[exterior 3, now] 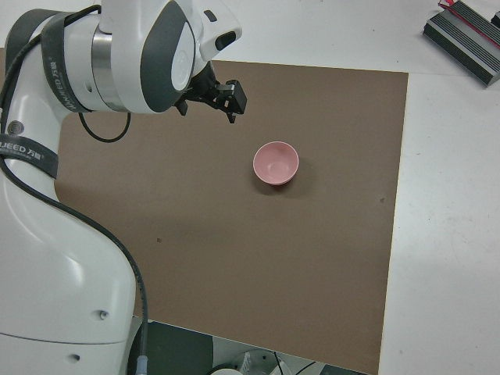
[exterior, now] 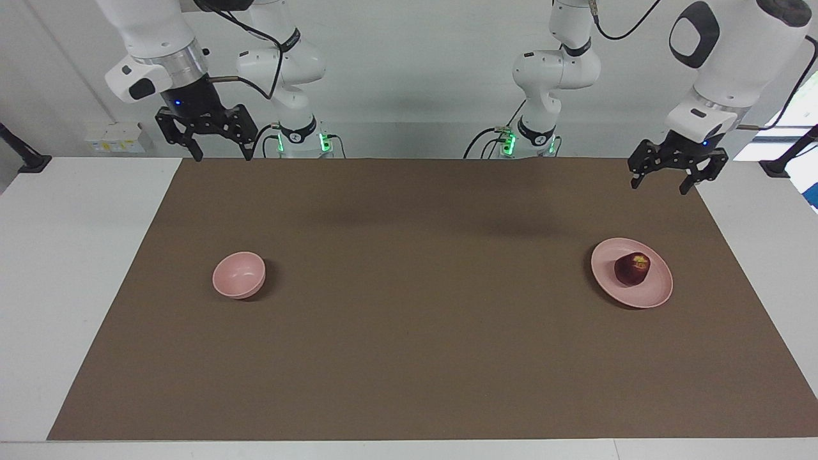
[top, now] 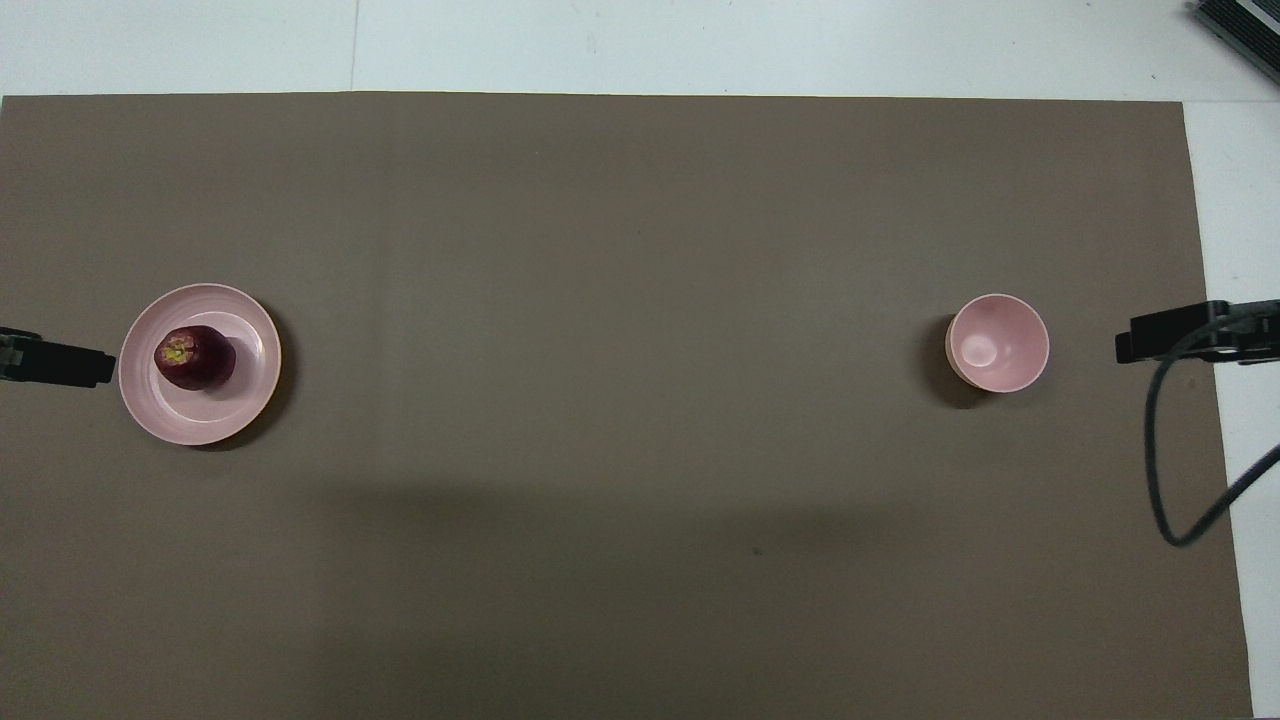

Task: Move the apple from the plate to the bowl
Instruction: 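Grasp the red apple on the plate with the left gripper while the right gripper rises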

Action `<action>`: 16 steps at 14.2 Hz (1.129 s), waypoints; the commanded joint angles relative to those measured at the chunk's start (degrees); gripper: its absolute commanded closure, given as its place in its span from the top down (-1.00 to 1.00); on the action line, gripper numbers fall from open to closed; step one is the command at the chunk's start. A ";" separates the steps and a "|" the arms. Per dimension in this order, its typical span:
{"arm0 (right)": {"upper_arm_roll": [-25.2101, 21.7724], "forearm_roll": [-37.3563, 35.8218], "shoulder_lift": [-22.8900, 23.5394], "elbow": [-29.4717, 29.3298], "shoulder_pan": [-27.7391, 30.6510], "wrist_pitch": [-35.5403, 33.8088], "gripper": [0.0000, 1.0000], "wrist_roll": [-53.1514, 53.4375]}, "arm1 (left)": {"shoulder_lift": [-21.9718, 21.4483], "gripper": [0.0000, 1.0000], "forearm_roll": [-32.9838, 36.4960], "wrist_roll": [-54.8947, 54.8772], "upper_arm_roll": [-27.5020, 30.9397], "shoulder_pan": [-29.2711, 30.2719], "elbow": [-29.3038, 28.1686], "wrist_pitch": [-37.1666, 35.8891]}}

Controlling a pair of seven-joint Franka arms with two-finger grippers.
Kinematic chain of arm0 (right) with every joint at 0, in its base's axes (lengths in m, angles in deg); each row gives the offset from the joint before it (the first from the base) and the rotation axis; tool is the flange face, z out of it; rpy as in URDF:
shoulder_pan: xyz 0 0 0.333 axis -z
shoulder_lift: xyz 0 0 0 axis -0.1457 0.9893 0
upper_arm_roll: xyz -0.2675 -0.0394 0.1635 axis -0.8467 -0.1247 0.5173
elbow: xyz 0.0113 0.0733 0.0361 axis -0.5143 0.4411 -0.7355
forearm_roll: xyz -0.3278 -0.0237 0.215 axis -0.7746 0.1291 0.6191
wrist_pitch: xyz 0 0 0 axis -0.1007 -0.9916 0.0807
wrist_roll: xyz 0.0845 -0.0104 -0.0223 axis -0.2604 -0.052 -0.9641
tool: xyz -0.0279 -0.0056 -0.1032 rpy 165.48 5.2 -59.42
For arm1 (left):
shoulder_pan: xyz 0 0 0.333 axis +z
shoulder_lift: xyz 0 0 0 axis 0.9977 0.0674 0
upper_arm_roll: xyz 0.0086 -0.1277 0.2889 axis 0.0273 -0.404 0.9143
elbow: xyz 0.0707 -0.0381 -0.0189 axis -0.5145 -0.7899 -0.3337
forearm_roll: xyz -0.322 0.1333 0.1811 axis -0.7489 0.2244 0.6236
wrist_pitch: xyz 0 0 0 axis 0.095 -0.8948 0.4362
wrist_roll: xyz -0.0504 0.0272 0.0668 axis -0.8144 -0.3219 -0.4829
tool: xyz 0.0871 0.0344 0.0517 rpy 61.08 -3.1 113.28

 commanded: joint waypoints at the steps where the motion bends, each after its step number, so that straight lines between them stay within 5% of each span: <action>1: 0.12 1.13 0.02 2.42 -2.32 2.90 1.00 7.00 | 0.24 1.00 0.31 -4.18 -0.08 2.17 -5.23 6.99; 8: 0.03 6.22 3.54 3.39 -7.50 9.66 1.00 15.71 | 9.20 1.00 0.23 -7.72 -0.16 5.78 -9.28 17.99; 12: 0.03 11.57 5.73 3.21 -10.84 13.68 1.00 22.39 | 11.58 1.00 -0.47 -7.63 -0.25 5.34 -13.93 26.85; 16: 0.12 15.97 8.37 2.77 -12.61 18.89 1.00 27.85 | 11.59 1.00 -2.40 -7.63 -0.43 5.34 -16.05 28.36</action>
